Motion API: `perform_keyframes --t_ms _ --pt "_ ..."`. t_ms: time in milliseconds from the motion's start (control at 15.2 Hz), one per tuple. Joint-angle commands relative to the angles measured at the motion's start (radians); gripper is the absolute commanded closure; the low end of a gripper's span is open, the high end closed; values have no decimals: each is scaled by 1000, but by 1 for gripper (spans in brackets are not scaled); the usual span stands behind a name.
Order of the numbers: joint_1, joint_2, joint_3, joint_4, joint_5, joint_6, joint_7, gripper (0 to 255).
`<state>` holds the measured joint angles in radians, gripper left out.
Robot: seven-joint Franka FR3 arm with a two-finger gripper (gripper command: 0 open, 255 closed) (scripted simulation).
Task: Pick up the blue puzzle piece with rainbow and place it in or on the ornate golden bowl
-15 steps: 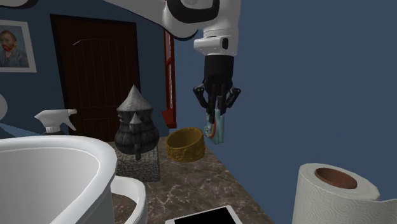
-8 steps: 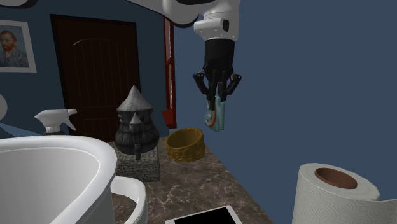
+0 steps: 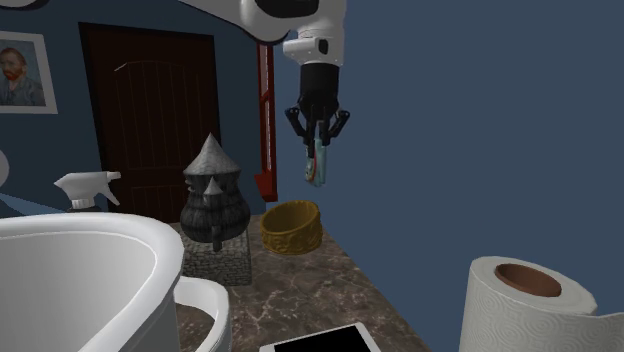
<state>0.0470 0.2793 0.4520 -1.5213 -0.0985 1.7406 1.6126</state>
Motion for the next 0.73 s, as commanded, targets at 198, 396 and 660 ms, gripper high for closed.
perform_keyframes --t_ms 198,396,660 --pt "61 -27 38 -18 6 -8 101 255" --pt "103 -29 62 -10 4 -19 165 255" --pt "116 -28 69 -46 2 17 188 255"
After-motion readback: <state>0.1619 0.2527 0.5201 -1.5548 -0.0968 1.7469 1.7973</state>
